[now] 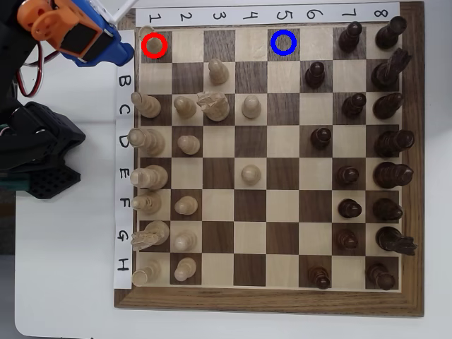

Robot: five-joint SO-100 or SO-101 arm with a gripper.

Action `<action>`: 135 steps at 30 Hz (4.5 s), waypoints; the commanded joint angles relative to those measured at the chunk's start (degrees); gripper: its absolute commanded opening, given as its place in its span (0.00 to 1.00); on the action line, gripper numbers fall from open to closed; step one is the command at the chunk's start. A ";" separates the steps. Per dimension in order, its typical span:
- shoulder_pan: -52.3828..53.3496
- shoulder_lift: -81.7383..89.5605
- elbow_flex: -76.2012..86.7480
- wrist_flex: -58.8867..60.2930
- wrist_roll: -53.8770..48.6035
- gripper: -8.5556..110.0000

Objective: Move the piece to destination

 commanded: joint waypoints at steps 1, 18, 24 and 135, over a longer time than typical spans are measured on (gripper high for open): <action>-2.72 -0.26 0.88 -5.01 39.81 0.24; 1.14 4.83 14.41 -20.57 38.67 0.23; 2.72 10.90 19.16 -26.02 36.83 0.24; 1.14 16.96 42.01 -51.94 24.43 0.13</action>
